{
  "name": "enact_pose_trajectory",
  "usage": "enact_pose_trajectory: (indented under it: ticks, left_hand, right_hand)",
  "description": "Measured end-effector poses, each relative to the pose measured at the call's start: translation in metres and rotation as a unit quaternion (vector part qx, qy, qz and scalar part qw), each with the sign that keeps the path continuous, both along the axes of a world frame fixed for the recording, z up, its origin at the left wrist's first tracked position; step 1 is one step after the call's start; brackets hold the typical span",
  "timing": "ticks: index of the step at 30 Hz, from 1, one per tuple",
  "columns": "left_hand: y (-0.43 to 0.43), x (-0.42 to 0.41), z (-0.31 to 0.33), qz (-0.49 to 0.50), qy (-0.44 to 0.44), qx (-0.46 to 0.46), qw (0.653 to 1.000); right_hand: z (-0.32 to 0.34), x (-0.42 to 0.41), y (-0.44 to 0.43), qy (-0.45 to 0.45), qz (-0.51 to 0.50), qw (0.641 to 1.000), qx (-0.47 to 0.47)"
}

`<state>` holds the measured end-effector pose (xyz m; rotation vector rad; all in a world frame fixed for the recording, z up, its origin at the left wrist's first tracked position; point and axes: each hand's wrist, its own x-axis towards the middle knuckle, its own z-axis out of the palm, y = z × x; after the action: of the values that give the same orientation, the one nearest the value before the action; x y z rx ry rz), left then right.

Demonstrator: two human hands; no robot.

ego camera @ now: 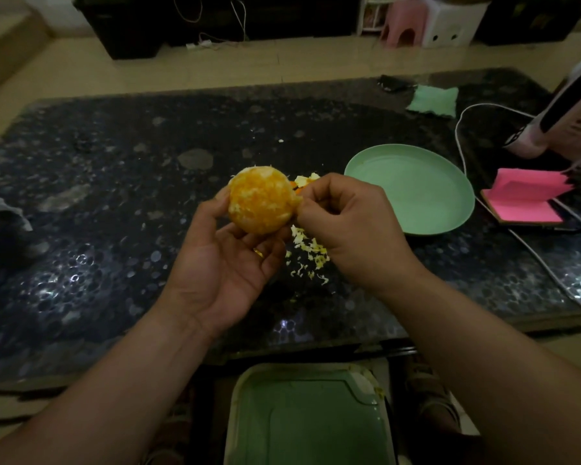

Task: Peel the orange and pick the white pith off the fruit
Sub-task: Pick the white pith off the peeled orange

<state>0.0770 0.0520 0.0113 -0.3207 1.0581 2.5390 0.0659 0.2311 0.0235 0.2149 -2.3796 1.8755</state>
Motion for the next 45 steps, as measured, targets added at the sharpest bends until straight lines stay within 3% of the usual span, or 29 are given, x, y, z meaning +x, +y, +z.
enact_pose_trajectory:
  ticks: [7,17,22,28,37,45]
  left_hand:
    - [-0.004,-0.001,0.003,0.010,-0.006,0.009,1.000]
    - [0.001,0.000,0.002,0.048,0.032,-0.054,0.997]
    - [0.002,0.000,0.003,0.055,0.045,-0.076,0.995]
    - [0.005,0.002,0.001,0.028,0.045,-0.076,0.996]
    - [-0.004,0.003,0.001,-0.034,0.014,-0.004,0.999]
    - [-0.013,0.002,0.000,-0.051,0.000,0.060,0.997]
  right_hand:
    - [0.001,-0.003,0.004,-0.029,0.051,0.998,-0.021]
    - [-0.005,0.002,-0.003,0.094,-0.029,0.980,0.171]
    - [-0.005,0.003,0.000,0.141,-0.027,0.968,0.204]
    - [-0.008,0.001,-0.002,0.104,-0.044,0.983,0.142]
    - [-0.007,0.001,0.000,0.051,0.017,0.998,0.015]
    - [-0.011,-0.003,0.000,0.049,0.019,0.999,0.013]
